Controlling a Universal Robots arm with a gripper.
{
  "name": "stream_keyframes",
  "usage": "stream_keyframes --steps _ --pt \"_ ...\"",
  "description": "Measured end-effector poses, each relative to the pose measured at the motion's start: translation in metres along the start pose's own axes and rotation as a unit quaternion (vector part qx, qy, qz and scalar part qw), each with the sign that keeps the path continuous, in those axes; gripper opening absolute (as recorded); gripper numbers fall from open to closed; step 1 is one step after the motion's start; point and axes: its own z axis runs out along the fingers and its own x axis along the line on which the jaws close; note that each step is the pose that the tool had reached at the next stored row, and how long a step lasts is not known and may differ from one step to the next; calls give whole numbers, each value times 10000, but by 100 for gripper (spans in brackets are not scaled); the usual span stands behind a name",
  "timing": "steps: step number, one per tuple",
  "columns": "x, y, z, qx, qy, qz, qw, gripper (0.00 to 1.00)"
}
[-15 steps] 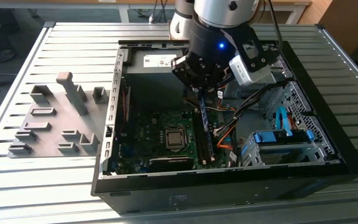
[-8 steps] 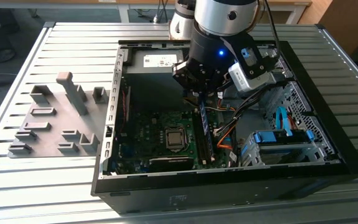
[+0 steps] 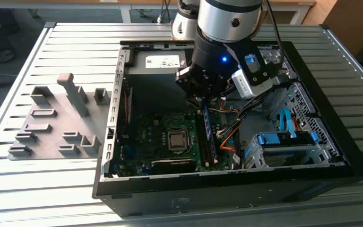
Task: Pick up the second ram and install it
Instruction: 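Insert the second ram into the second slot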
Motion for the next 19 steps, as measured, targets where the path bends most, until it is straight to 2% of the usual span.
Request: stream_keyframes --steps 19 --pt "-9 -27 212 -1 0 23 10000 14"
